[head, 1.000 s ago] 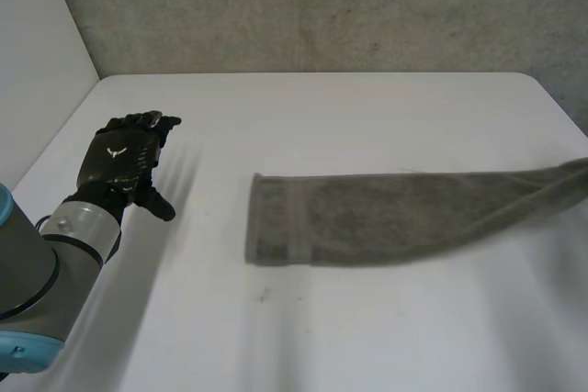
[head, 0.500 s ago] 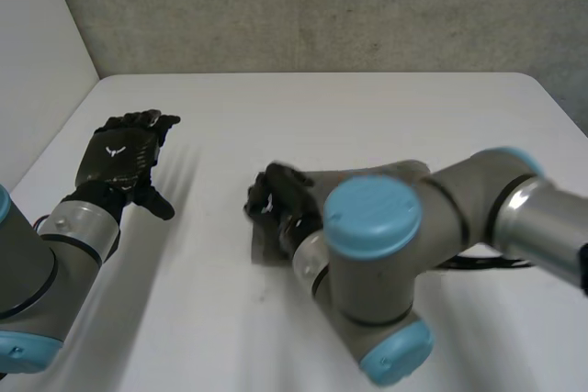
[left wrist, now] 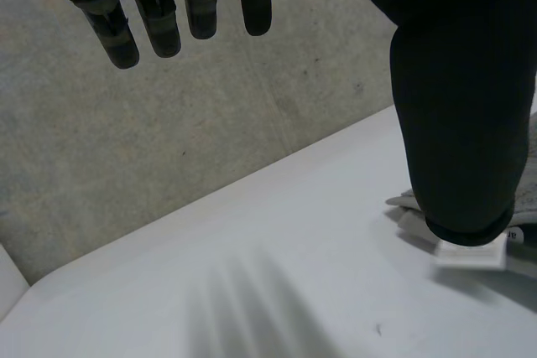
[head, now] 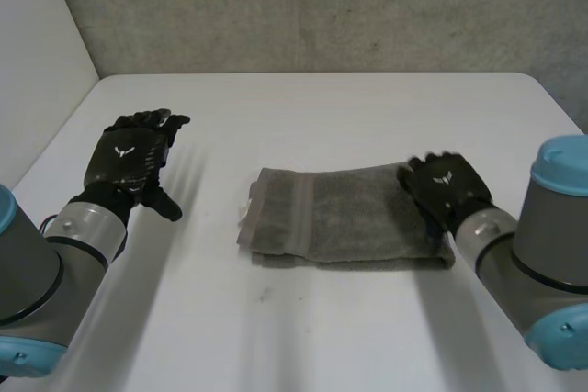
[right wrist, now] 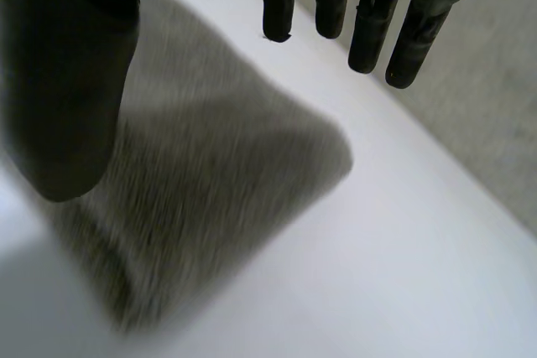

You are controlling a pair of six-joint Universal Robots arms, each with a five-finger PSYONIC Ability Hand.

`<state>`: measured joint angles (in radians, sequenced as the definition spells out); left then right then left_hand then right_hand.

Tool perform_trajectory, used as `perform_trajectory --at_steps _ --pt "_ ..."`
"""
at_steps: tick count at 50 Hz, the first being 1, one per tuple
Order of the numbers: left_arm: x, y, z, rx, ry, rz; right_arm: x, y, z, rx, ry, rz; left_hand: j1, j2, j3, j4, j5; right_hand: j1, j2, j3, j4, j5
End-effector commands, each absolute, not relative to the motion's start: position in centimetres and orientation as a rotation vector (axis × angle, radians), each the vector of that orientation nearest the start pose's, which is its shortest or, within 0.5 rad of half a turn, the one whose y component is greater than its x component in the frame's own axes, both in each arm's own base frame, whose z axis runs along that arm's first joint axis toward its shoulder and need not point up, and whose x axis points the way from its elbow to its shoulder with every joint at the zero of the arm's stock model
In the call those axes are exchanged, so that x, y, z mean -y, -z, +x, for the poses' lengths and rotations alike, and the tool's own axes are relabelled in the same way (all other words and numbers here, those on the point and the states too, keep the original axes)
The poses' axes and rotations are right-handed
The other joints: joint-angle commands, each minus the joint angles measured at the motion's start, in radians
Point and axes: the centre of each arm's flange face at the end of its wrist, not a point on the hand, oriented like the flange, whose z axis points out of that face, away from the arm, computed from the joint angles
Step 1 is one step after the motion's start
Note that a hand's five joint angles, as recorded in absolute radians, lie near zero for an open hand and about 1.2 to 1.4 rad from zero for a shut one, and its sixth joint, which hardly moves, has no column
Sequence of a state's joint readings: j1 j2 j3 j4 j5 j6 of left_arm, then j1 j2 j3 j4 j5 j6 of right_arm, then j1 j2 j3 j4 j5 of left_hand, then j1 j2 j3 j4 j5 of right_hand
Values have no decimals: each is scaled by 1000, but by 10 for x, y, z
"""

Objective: Fold the towel.

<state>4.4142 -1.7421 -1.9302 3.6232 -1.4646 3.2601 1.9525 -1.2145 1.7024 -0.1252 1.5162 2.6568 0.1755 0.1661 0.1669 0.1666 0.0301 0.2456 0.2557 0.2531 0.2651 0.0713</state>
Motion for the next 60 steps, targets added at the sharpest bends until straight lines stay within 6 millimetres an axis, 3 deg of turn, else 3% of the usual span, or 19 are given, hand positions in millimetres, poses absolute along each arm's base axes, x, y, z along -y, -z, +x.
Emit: perform_trajectory --at_steps 1,2,4,6,13,15,16,18,24,26,31,33,35,40,41,44,46,53,60 --pt "253 -198 -235 -2341 2319 657 261 -138 232 -2437 1685 -1162 -1 8 8 8 -30 404 394 397 385 404" --pt "252 -198 -237 -2341 2323 667 261 -138 232 -2437 1685 -1162 -1 8 8 8 -30 406 396 398 386 406" --pt "251 -200 -239 -2340 2330 676 266 -133 233 -2438 1690 -1179 -1 8 8 8 -30 958 948 950 938 957" --pt "250 -202 -241 -2336 2338 684 270 -135 233 -2431 1711 -1191 -1 8 8 8 -30 1149 1139 1141 1129 1149" --pt "250 -228 -253 -2277 2429 693 295 -181 256 -2249 1970 -1244 -1 8 8 8 -30 1151 1141 1143 1131 1150" --pt "251 -235 -255 -2267 2439 680 278 -206 301 -2022 2043 -1323 -1 8 8 8 -30 1151 1141 1143 1131 1150" --pt "253 -243 -257 -2257 2448 668 277 -206 301 -2021 2043 -1324 -1 8 8 8 -30 1151 1141 1143 1131 1150" --pt "254 -252 -259 -2246 2462 641 253 -219 346 -1827 2057 -1403 -1 8 8 8 -30 1151 1141 1143 1131 1150" --pt "262 -290 -265 -2236 2527 452 218 -210 391 -1644 1942 -1549 -1 8 8 8 -30 1151 1141 1143 1131 1150" --pt "264 -302 -266 -2237 2550 409 194 -184 408 -1596 1762 -1657 -1 8 8 8 -30 1151 1141 1143 1131 1150" --pt "270 -322 -270 -2243 2606 350 187 -158 412 -1674 1624 -1708 -1 8 8 8 -30 1151 1141 1143 1131 1150" --pt "272 -323 -273 -2251 2611 348 191 -160 409 -1727 1644 -1684 -1 8 8 8 -30 926 916 918 906 925" --pt "272 -318 -284 -2281 2612 373 201 -182 400 -1849 1736 -1535 -1 8 8 8 -30 -71 -81 -79 -91 -71" --pt "273 -298 -300 -2350 2561 428 211 -214 386 -1927 1786 -1276 -1 8 8 8 -30 -71 -81 -79 -91 -71" --pt "275 -288 -303 -2378 2529 442 220 -227 371 -1968 1775 -1116 -1 8 8 8 -30 -71 -81 -79 -91 -71" --pt "276 -277 -306 -2411 2491 456 235 -241 346 -2026 1753 -904 -1 8 8 8 -30 -71 -81 -79 -91 -71" --pt "274 -252 -314 -2484 2406 504 239 -243 338 -2047 1738 -840 -1 8 8 8 -30 -71 -81 -79 -91 -71" --pt "262 -192 -332 -2638 2187 635 253 -221 324 -2131 1641 -778 -1 8 8 8 -30 -71 -81 -79 -91 -71" --pt "253 -142 -334 -2729 1985 711 256 -154 331 -2224 1423 -858 -1 8 8 8 -30 -71 -81 -79 -91 -71"
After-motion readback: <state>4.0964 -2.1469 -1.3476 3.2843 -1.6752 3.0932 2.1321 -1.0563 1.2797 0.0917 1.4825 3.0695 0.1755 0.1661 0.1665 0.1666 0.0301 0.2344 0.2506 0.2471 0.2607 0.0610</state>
